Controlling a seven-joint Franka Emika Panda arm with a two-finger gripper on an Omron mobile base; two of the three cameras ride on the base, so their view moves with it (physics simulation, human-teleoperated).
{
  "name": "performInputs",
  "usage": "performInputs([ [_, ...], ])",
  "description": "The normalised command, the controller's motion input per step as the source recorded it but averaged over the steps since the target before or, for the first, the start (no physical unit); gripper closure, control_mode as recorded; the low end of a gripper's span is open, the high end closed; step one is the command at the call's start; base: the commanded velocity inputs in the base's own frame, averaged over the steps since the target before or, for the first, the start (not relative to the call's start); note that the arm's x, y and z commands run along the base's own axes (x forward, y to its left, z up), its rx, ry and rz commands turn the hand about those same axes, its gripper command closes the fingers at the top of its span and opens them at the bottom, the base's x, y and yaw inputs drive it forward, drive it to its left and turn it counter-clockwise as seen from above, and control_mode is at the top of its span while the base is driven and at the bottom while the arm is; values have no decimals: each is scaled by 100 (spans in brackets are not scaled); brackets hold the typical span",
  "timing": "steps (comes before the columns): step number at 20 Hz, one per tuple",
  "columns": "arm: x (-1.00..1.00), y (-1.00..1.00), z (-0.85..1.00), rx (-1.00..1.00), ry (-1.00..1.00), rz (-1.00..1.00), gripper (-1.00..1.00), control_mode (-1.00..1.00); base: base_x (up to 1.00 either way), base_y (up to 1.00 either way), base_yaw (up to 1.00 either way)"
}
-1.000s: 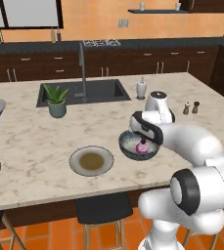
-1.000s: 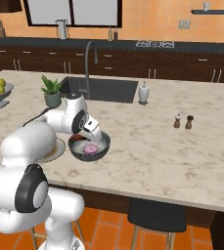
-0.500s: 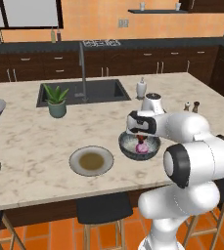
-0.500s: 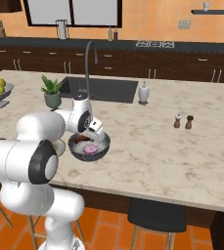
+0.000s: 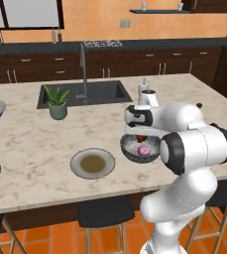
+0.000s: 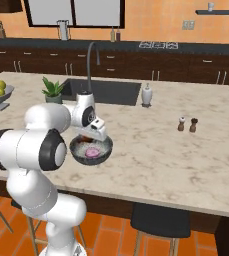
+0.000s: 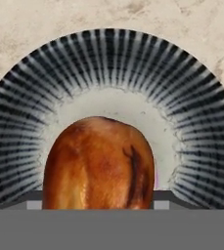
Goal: Pick the chicken drumstick and onion from their plates and place them in the bowl. Then put the bowl in the fridge.
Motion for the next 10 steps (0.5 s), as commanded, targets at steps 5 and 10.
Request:
performInputs([
  [5,-1,-4,0,0,0,0,-100,-100,0,0,0],
  [10,-1,0,1,0,0,0,-100,-100,0,0,0],
])
